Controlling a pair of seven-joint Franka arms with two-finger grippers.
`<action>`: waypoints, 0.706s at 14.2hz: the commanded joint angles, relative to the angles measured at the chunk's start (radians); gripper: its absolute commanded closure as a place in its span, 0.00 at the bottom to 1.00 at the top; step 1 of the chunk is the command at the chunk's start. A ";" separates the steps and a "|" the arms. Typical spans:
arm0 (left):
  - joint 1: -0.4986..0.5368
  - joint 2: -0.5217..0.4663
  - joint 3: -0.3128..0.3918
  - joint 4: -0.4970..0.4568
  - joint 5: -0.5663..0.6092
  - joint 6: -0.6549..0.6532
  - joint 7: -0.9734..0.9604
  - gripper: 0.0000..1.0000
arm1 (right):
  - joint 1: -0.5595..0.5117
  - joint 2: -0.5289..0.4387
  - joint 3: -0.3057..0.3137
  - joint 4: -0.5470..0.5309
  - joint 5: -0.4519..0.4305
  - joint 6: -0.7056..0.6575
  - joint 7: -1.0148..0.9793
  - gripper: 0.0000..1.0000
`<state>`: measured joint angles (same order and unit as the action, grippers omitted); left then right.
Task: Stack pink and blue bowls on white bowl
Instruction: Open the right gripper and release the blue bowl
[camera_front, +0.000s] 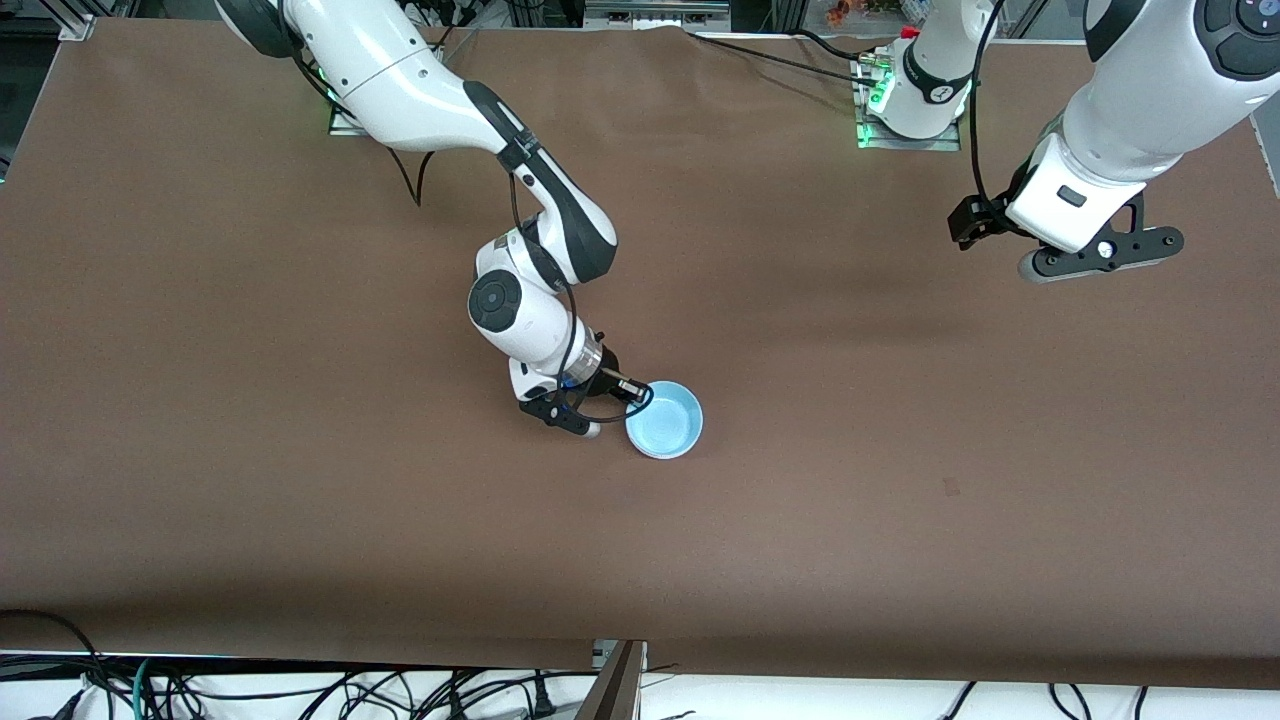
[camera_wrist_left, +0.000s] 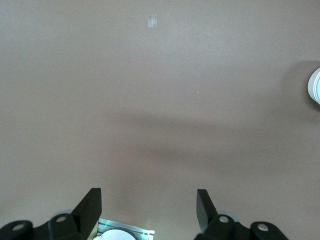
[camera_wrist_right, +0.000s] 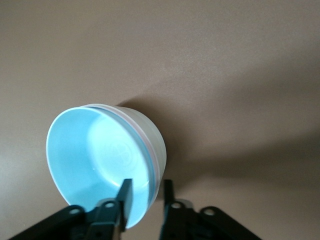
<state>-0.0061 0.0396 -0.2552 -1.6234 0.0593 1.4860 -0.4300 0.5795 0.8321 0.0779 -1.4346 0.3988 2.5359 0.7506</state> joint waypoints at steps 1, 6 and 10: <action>0.009 -0.018 -0.002 -0.016 -0.033 0.011 0.023 0.04 | -0.003 -0.024 -0.024 0.037 -0.020 -0.109 0.021 0.00; 0.018 -0.017 0.002 -0.010 -0.092 0.020 0.115 0.04 | -0.009 -0.166 -0.163 0.062 -0.179 -0.492 -0.143 0.00; 0.057 -0.015 0.007 -0.007 -0.116 0.039 0.195 0.05 | -0.010 -0.244 -0.363 0.063 -0.182 -0.796 -0.546 0.00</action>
<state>0.0254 0.0396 -0.2489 -1.6233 -0.0287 1.5135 -0.2951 0.5677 0.6309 -0.2178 -1.3502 0.2278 1.8480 0.3746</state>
